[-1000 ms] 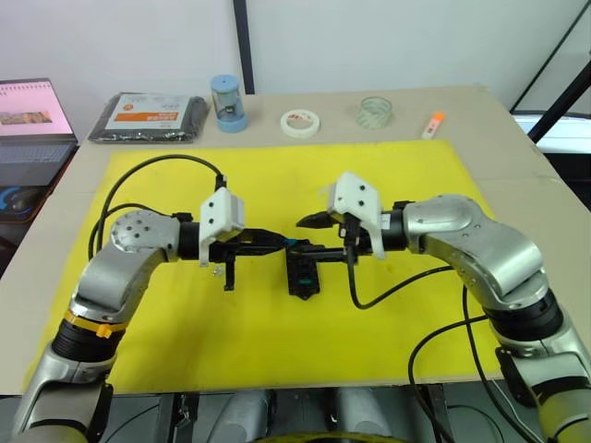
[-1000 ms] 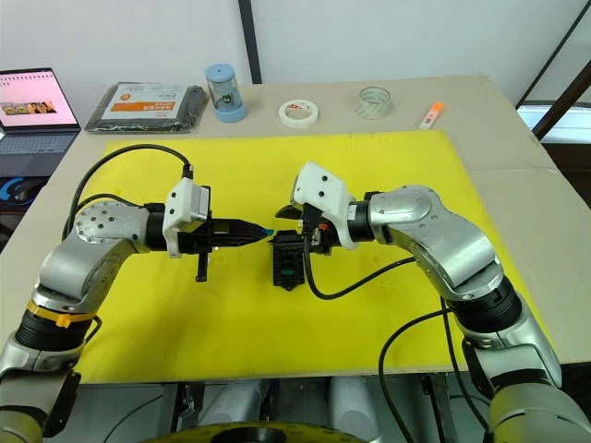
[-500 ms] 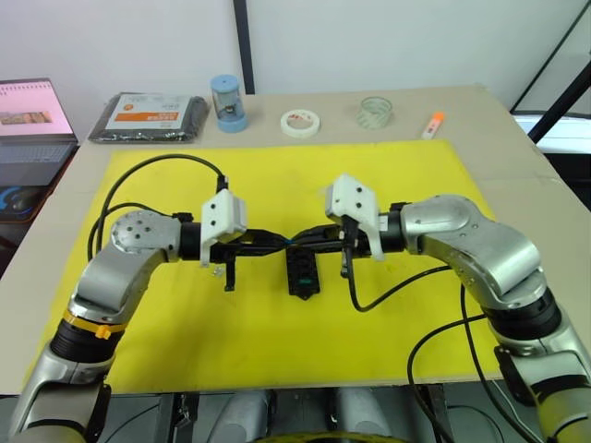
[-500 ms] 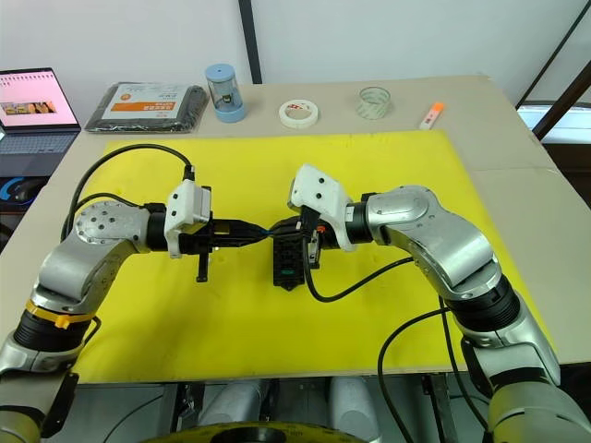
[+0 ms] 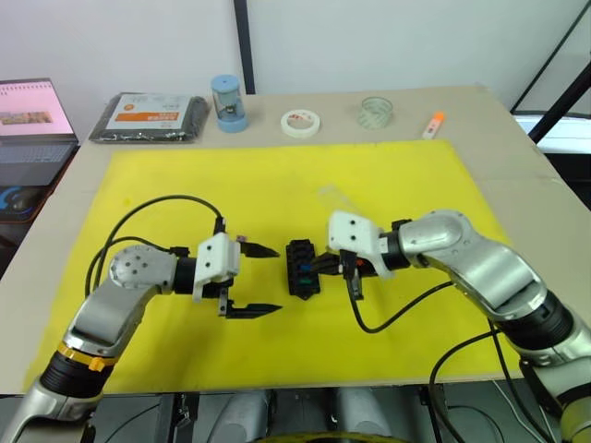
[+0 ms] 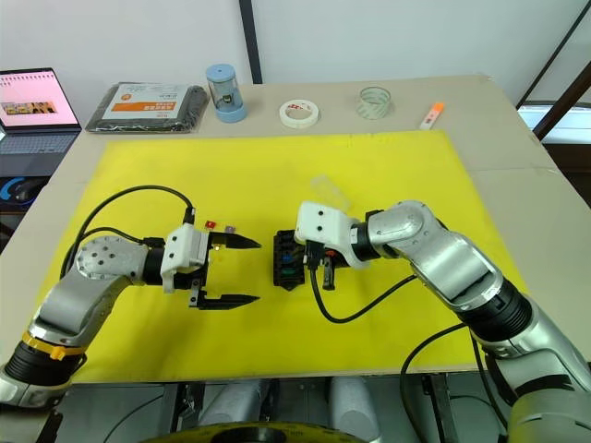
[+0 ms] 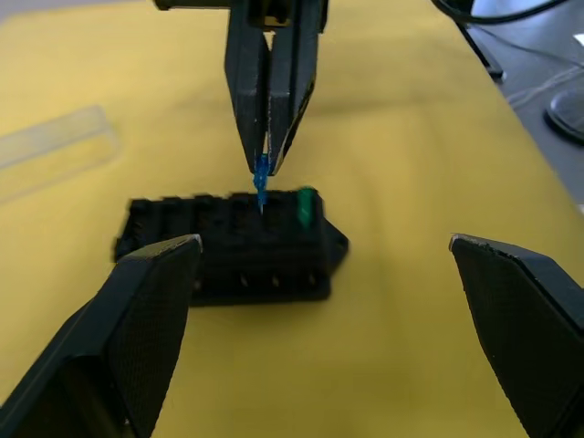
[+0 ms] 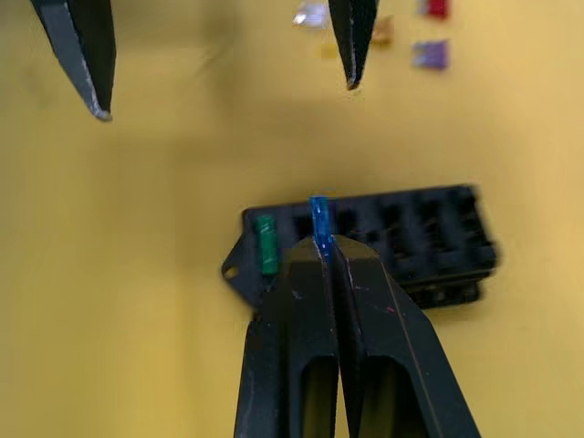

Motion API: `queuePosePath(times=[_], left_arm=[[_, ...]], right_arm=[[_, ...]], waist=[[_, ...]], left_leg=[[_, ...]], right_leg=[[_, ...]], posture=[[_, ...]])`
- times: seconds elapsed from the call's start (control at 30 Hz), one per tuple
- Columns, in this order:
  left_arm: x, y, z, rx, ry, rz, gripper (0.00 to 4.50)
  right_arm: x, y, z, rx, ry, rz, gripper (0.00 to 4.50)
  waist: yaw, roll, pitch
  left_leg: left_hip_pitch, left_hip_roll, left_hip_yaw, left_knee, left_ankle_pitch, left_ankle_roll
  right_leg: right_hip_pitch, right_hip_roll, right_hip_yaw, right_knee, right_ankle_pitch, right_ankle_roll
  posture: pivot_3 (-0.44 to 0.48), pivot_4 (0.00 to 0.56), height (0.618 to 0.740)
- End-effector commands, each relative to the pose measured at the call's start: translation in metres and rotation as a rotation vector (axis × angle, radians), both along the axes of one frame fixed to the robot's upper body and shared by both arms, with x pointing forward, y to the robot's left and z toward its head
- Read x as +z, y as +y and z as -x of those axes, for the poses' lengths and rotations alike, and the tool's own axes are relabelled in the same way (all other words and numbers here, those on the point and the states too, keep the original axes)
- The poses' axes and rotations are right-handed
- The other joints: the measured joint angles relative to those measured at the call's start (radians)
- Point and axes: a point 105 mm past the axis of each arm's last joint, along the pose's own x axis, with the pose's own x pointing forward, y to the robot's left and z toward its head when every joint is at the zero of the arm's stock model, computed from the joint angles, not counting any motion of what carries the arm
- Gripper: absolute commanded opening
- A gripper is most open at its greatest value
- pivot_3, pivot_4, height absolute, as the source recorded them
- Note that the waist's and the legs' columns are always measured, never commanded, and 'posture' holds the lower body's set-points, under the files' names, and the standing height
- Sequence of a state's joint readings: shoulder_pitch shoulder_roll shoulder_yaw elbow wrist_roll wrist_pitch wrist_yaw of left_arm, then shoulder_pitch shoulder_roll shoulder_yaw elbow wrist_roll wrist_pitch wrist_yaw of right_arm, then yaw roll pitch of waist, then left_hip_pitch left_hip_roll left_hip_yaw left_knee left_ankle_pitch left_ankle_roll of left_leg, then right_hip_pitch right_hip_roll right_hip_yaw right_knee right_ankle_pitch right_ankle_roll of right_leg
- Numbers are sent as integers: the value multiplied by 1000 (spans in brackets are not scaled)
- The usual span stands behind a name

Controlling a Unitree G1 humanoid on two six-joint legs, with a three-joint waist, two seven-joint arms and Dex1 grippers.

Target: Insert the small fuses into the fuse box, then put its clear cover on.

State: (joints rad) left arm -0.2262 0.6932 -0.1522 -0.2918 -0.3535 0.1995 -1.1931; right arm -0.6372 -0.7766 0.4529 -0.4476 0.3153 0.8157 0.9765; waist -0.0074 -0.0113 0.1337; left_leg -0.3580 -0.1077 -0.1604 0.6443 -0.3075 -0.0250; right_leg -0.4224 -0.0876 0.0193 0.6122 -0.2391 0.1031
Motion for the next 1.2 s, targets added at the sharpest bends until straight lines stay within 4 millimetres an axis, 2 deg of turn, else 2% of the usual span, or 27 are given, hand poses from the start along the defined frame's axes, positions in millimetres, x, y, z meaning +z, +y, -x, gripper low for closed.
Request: queuePosePath(times=[0.03,0.33,1.03,1.2], left_arm=[[1,-1,1,-1,-44,7,4449],[-2,2,0,21,-44,14,4449],[-1,-5,-3,50,-58,42,4449],[-1,-5,-4,56,-58,37,4449]], right_arm=[[9,1,-1,26,-56,5,0],[8,5,-2,59,-60,19,0],[-1,7,0,91,-37,51,0],[4,10,-2,92,-59,35,0]], waist=[[0,0,0],[0,0,0],[0,0,0],[-1,0,0]], left_leg=[[0,0,0,0,0,0],[0,0,0,0,0,0],[0,0,0,0,0,0],[0,0,0,0,0,0]], right_leg=[[0,0,0,0,0,0],[0,0,0,0,0,0],[0,0,0,0,0,0],[0,0,0,0,0,0]], posture=[[0,150,740],[0,150,740],[0,150,740],[0,150,740]])
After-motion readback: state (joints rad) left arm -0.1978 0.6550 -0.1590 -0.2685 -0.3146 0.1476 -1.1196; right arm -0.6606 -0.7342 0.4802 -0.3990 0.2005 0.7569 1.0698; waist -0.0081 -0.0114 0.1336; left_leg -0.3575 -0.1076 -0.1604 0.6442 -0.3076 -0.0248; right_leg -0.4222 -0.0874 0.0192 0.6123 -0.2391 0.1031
